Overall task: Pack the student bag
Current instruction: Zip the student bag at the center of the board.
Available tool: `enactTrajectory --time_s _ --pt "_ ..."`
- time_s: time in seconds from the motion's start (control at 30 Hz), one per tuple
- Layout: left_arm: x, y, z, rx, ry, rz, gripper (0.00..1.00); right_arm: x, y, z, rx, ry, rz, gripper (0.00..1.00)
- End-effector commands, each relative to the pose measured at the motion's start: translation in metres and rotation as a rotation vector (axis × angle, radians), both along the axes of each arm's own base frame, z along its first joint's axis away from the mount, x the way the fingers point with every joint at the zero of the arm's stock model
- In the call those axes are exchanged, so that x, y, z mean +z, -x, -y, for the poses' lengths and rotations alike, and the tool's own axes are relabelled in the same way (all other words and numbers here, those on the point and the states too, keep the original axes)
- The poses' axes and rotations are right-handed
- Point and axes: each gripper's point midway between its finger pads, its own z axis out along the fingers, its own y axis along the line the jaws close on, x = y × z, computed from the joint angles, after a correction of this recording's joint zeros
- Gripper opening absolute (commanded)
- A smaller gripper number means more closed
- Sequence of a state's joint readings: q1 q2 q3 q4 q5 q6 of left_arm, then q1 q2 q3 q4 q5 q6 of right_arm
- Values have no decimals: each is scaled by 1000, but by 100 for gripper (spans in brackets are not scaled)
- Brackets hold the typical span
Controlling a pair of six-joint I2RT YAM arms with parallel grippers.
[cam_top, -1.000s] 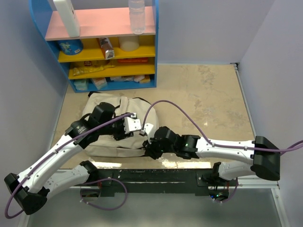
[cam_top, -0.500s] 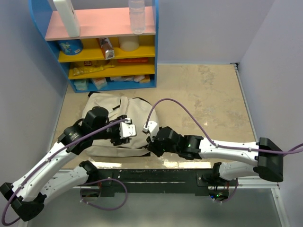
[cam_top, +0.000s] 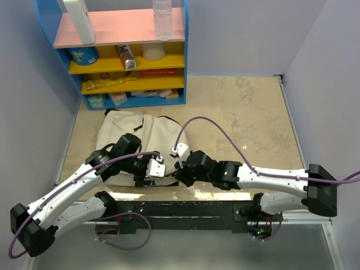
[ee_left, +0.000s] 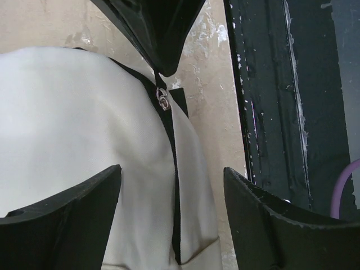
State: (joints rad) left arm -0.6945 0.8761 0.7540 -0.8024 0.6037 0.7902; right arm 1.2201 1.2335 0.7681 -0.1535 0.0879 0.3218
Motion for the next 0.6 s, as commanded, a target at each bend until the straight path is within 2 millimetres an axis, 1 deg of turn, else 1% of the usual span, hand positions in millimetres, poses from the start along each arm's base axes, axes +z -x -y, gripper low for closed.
enactTrajectory --time_s 0.0,0.07,0.2,0.3,0.4,0.43,0.5,0.53,0.57 --pt "1 -6 14 -43 49 26 77 25 -3 -4 -38 -90 8 0" --pt "-2 -8 17 -38 59 28 76 24 -1 -6 -35 -101 -6 0" --pt "-12 -4 25 -42 54 21 73 20 0 -8 -33 -102 -19 0" --pt "-16 -10 29 -11 66 32 66 22 2 -9 -28 -111 -27 0" --pt "-19 -10 29 -7 63 30 54 24 2 -8 -31 -115 -28 0" --pt "-20 -8 30 -14 61 29 49 25 1 -8 -36 -115 -26 0" --pt "-21 -8 30 -16 59 31 45 24 -1 -5 -46 -104 -21 0" --pt "-20 -8 30 -16 59 33 39 22 -4 -3 -56 -92 -21 0" --pt "-20 -8 30 -14 57 34 36 22 -5 -1 -63 -82 -22 0"
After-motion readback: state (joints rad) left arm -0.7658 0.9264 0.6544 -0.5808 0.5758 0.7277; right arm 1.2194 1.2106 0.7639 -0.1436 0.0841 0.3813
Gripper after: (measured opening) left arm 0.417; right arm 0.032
